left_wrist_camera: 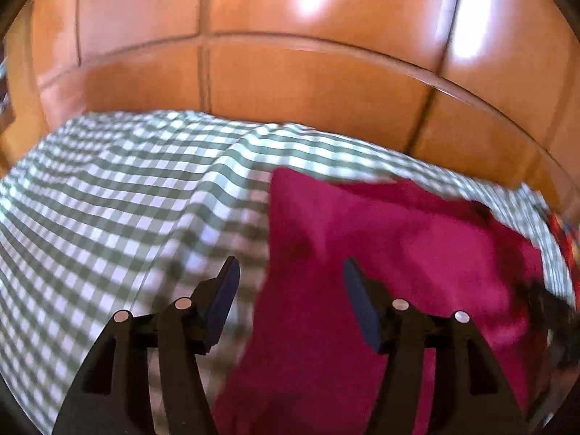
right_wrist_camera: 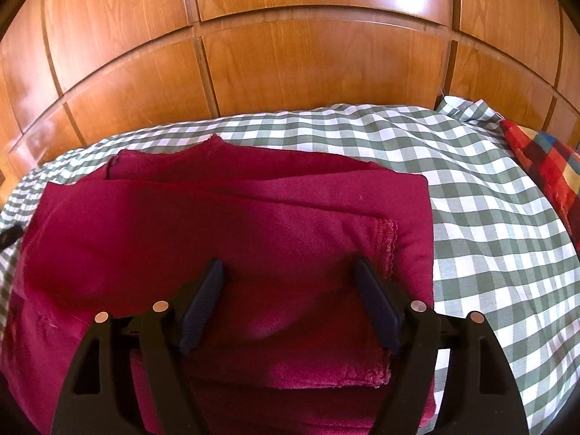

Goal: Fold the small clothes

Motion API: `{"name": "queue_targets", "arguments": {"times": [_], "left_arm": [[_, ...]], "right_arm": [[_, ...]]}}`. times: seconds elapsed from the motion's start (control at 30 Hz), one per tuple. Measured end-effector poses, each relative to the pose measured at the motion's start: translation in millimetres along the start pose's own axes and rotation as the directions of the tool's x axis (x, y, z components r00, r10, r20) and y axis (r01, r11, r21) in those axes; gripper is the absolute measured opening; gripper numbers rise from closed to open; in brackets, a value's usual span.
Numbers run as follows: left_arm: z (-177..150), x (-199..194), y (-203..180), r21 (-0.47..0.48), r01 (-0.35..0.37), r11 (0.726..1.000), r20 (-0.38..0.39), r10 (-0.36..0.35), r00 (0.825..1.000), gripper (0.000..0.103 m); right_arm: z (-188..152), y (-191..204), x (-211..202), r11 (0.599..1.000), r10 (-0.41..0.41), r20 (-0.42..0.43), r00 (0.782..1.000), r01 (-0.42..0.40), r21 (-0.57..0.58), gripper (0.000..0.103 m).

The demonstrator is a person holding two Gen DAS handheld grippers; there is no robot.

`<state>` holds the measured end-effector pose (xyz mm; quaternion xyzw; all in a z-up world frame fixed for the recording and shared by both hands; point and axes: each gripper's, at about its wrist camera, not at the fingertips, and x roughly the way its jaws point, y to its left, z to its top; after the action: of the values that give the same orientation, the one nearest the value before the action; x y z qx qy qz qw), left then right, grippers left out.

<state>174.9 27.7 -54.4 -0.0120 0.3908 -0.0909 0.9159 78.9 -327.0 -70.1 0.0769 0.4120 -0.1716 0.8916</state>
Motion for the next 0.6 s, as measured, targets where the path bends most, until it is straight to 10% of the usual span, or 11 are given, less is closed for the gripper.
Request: {"name": "queue_targets", "arguments": {"times": [0.17, 0.33, 0.6], "left_arm": [[-36.2, -9.7, -11.2, 0.132, -0.024, 0.991, -0.033, 0.029, 0.999, 0.063], [-44.7, 20.9, 3.9, 0.068, -0.041, 0.997, -0.122, 0.049, 0.991, 0.084], [-51.4, -1.4, 10.0, 0.053, -0.067, 0.996, -0.108, 0.072, 0.992, 0.082]], "right_arm": [[-5.9, 14.2, -28.4, 0.999, -0.01, 0.0, 1.0, 0.01, -0.049, 0.083], [-29.9, 19.5, -20.3, 0.991, -0.08, -0.025, 0.997, 0.076, -0.108, 0.095], [-29.9, 11.7, -31.0, 0.996, -0.072, -0.034, 0.997, 0.07, -0.058, 0.096]]}}
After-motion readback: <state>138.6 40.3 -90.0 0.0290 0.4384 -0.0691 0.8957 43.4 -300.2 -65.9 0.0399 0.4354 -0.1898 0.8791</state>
